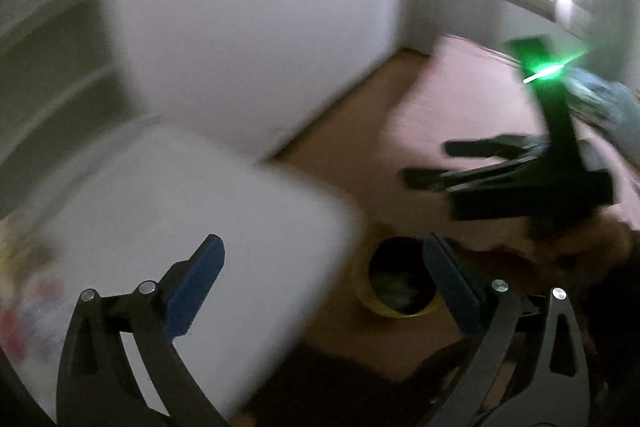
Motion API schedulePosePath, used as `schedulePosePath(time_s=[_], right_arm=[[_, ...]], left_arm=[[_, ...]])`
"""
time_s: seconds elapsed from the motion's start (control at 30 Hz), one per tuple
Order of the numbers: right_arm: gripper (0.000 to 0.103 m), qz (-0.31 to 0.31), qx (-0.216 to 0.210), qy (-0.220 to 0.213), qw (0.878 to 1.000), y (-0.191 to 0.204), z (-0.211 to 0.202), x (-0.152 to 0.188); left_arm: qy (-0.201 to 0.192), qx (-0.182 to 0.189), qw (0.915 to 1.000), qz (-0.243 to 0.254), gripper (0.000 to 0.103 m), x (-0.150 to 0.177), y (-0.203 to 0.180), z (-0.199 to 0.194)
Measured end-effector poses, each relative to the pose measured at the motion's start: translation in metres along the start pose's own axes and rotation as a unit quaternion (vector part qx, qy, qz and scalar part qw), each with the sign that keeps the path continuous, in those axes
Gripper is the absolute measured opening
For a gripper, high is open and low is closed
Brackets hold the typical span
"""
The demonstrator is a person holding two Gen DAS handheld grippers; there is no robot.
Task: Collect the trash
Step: 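Move both tools back over the desk, then grasp the crumpled grey paper wrapper with the right tool while the left tool grasps the small white cup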
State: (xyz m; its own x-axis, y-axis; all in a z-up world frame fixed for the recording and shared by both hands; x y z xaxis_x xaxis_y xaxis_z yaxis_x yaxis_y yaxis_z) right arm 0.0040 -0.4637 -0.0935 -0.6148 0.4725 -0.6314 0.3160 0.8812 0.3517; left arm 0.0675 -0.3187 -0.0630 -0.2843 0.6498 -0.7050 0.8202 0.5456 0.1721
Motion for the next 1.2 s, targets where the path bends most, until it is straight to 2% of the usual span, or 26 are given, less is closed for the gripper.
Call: schedulePosePath(time_s=[0.07,0.1,0.17,0.2,0.27,0.3,0.37,0.43,0.5,0.63,0.77,1.0,1.07,1.2], right_arm=[[0.080,-0.044,-0.040,0.009,0.998,0.060,0.011,-0.001],[0.080,-0.069,-0.061,0.018,0.996,0.094,0.017,0.002],[0.080,-0.118,-0.100,0.038,0.987,0.160,0.033,0.010],[0.080,-0.139,-0.116,0.047,0.982,0.189,0.040,0.016],[0.080,-0.180,-0.133,0.063,0.973,0.243,0.059,0.030],[0.079,-0.205,-0.139,0.075,0.966,0.272,0.072,0.038],[0.078,-0.232,-0.137,0.089,0.959,0.304,0.090,0.048],[0.075,-0.256,-0.134,0.102,0.952,0.333,0.108,0.056],[0.071,-0.276,-0.122,0.109,0.947,0.353,0.122,0.064],[0.058,-0.297,-0.096,0.116,0.943,0.368,0.144,0.066],[0.031,-0.313,-0.063,0.101,0.942,0.373,0.153,0.064],[0.029,-0.288,-0.105,0.084,0.948,0.370,0.118,0.053],[0.029,-0.282,-0.114,0.084,0.949,0.370,0.112,0.051],[0.029,-0.271,-0.124,0.081,0.951,0.361,0.099,0.048]], left_arm=[[0.014,-0.051,0.9979,-0.037,0.096,0.031,0.049,-0.020],[0.025,-0.082,0.9942,-0.066,0.096,0.054,0.080,-0.034],[0.044,-0.130,0.9826,-0.126,0.096,0.104,0.137,-0.063],[0.050,-0.146,0.9774,-0.145,0.096,0.120,0.154,-0.073],[0.068,-0.185,0.9613,-0.192,0.096,0.168,0.194,-0.097],[0.075,-0.196,0.9562,-0.204,0.096,0.183,0.204,-0.103],[0.088,-0.210,0.9440,-0.238,0.096,0.219,0.232,-0.123],[0.091,-0.203,0.9385,-0.264,0.096,0.240,0.245,-0.132],[0.097,-0.197,0.9365,-0.273,0.096,0.250,0.249,-0.129],[0.109,-0.183,0.9372,-0.276,0.096,0.265,0.255,-0.122],[0.111,-0.169,0.9432,-0.264,0.096,0.266,0.253,-0.112],[0.114,-0.173,0.9452,-0.253,0.095,0.257,0.265,-0.092],[0.115,-0.177,0.9444,-0.252,0.079,0.256,0.266,-0.089],[0.125,-0.184,0.9430,-0.248,0.055,0.254,0.266,-0.084]])
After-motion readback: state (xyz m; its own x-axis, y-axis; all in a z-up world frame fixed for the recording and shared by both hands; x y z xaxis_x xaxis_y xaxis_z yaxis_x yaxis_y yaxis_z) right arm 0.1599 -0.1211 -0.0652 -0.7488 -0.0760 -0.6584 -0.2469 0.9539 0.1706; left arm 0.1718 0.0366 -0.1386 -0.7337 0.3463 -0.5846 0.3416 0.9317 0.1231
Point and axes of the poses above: each gripper's, at about its wrist camera, not at the fingertips, and z roughly the way its jaws point, y to its left, x to its underside, the point moved 7 cm from there along z, roughly the way its jaws point, and after that the axes turned 10 degrees about z, right-handed, at the moved point
